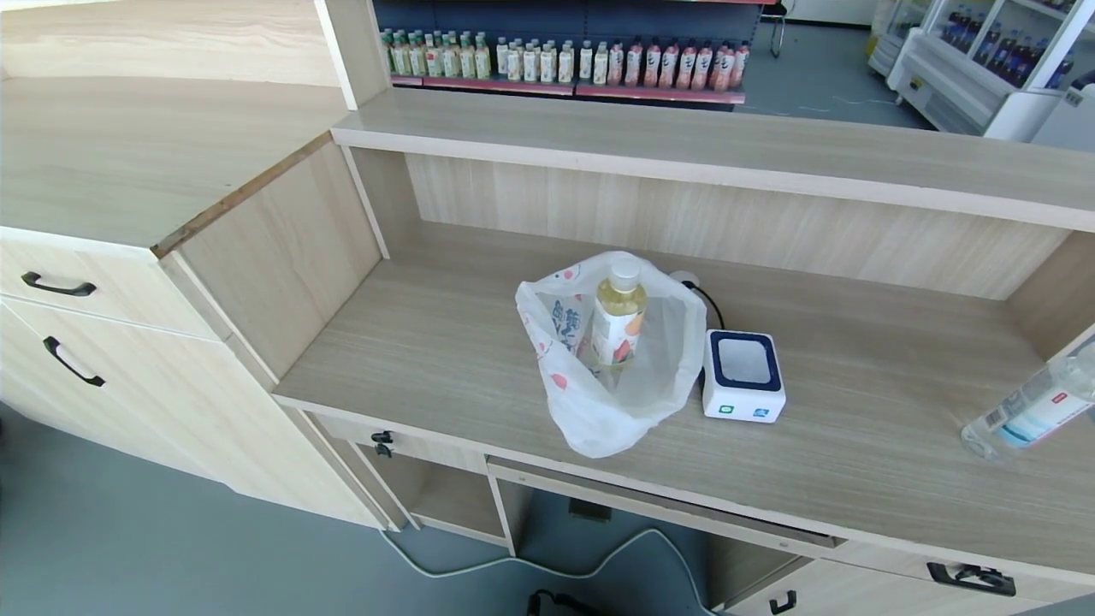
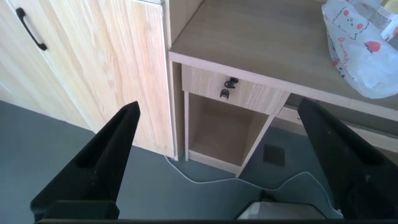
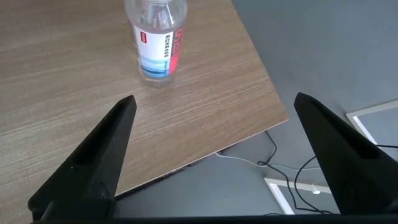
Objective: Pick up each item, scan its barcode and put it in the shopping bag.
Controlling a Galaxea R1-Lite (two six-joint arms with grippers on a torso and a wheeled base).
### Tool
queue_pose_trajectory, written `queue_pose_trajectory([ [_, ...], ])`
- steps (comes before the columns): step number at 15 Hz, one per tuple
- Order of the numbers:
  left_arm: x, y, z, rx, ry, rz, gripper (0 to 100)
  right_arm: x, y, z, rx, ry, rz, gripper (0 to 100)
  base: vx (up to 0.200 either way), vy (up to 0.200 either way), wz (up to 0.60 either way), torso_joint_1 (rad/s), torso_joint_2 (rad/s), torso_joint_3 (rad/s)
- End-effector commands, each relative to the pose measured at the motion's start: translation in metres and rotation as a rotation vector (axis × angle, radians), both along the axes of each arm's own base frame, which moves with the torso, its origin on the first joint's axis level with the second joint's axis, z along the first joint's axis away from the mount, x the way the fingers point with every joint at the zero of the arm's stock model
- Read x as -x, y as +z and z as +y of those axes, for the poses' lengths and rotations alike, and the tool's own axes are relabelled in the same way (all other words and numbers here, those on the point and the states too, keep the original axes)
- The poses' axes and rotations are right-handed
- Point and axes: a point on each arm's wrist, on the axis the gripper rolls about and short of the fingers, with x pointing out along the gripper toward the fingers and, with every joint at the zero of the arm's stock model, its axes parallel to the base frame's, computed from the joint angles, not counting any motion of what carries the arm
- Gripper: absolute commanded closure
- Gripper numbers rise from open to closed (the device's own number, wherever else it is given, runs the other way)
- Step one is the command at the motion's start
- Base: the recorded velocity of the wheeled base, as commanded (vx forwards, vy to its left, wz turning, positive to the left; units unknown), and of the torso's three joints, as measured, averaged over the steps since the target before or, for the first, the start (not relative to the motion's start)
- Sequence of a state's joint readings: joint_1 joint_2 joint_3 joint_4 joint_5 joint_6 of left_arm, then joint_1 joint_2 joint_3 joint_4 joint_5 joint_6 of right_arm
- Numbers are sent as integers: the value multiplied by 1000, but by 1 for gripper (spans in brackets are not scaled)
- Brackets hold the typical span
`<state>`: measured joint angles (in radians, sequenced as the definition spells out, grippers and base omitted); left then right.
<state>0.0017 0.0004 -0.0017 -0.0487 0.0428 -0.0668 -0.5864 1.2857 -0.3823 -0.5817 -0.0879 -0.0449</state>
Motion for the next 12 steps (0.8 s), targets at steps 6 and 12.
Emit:
queue_pose_trajectory([
  [6, 0, 0, 0, 105, -7, -4, 0, 0, 1, -1, 0, 6, -11, 0, -167, 0, 0, 14, 4, 2],
  [12, 0, 0, 0, 110, -1, -6, 0, -5, 10, -3, 51, 79, -61, 0, -33, 0, 0, 0, 0, 0],
])
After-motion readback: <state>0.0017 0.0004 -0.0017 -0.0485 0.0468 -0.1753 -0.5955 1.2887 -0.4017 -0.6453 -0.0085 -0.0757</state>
